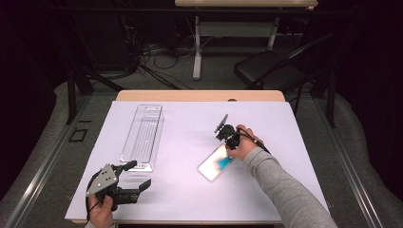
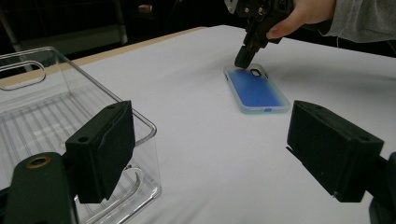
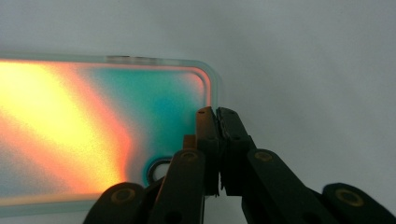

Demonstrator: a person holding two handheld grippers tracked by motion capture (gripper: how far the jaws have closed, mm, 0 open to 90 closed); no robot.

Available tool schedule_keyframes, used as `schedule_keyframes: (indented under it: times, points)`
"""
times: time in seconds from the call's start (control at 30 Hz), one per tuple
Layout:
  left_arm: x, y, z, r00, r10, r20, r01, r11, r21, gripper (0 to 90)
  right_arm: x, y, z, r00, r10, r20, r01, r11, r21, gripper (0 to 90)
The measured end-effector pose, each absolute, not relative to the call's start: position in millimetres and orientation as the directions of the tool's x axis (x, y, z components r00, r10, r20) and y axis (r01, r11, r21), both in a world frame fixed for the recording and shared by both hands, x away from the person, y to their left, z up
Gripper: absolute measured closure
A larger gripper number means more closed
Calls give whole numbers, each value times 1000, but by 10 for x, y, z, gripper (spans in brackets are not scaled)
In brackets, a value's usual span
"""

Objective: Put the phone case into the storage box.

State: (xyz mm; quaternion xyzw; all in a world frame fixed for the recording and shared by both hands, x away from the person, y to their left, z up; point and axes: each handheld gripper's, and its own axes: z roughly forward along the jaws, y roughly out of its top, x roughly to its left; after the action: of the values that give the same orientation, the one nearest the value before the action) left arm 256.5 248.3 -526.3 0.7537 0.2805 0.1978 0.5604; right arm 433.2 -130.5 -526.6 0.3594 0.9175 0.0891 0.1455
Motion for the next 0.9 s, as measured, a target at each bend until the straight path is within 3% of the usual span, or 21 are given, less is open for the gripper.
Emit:
schedule_keyframes:
  times: [0.9]
  points:
    - [2568,2483,-5264,764,645,-16,204,-217,955,155,4336,-1320,-5265,-695,693,-192,640,718,274,887]
